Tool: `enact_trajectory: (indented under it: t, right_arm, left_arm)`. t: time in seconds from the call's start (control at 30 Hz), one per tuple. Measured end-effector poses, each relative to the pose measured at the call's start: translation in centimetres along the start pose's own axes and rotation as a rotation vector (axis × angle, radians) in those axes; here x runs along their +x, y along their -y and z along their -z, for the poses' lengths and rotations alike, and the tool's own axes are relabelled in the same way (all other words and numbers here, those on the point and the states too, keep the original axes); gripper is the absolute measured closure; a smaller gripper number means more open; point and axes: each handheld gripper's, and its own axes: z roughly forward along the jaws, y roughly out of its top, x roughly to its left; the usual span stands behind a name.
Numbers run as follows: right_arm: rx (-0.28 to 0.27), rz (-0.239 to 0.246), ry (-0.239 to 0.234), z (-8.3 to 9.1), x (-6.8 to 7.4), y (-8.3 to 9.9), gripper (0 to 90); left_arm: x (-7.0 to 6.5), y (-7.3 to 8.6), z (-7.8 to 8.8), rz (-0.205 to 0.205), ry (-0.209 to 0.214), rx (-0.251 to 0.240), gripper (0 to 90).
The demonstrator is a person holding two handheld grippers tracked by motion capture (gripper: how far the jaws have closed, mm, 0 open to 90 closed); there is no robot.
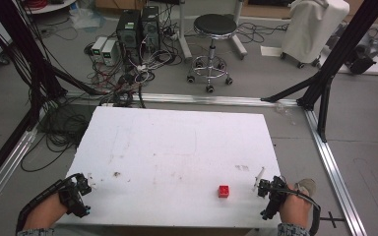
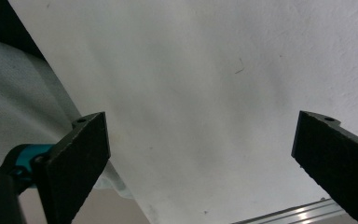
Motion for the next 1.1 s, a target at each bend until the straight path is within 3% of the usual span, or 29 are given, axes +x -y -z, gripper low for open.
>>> enact_trajectory:
  t: [0.8, 1.1]
  right_arm:
    - [-0.01, -0.037, 0.017, -0.02, -0.33, 0.16, 3.4]
    - [-0.013, -0.042, 0.027, -0.06, -0.4, 0.26, 3.4]
  left_arm:
    - [-0.1, -0.13, -0.12, -0.003, 0.005, -0.001, 22.7]
    - [-0.15, -0.12, 0.15, -0.007, 0.0, -0.022, 22.8]
